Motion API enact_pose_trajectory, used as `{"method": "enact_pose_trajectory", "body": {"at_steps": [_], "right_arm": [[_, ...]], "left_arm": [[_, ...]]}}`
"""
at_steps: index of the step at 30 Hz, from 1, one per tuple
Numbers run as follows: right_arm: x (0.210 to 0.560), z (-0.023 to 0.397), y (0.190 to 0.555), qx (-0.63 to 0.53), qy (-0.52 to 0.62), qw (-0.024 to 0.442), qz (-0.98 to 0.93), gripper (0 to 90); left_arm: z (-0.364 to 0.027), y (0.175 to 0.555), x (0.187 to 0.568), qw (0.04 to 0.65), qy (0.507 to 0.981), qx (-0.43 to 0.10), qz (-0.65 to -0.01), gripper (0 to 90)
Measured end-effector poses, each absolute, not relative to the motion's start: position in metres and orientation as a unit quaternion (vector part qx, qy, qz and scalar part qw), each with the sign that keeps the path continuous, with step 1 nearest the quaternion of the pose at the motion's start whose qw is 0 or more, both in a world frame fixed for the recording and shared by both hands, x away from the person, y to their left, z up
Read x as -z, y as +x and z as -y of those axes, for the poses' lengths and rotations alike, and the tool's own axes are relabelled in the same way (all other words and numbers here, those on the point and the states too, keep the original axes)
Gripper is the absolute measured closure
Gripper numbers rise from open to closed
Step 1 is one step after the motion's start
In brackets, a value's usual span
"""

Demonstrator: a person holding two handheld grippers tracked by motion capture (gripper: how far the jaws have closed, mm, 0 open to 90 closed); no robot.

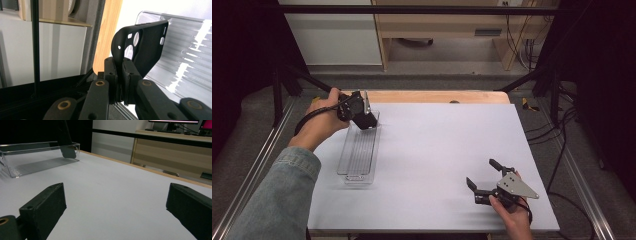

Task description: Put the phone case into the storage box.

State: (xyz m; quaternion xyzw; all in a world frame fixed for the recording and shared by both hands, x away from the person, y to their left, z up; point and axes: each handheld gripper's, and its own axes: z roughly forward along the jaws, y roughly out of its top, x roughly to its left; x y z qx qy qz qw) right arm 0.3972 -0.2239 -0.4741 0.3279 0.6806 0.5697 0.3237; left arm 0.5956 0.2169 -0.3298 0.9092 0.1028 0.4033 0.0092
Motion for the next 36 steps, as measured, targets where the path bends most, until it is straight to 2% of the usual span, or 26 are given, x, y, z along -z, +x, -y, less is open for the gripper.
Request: {"method": "enact_pose_trajectory", "body": {"at_steps": [28,36], "right_arm": [[0.475,0.224,0.398,-0.568,0.330,0.321,-0.682,3.0],[0.475,0.225,0.398,-0.568,0.330,0.321,-0.682,3.0]], "left_arm": [[-0.211,0.615,0.335,0.068,0.897,-0.421,-0.118,79.4],[-0.208,0.620,0.338,0.075,0.890,-0.433,-0.124,72.5]]}}
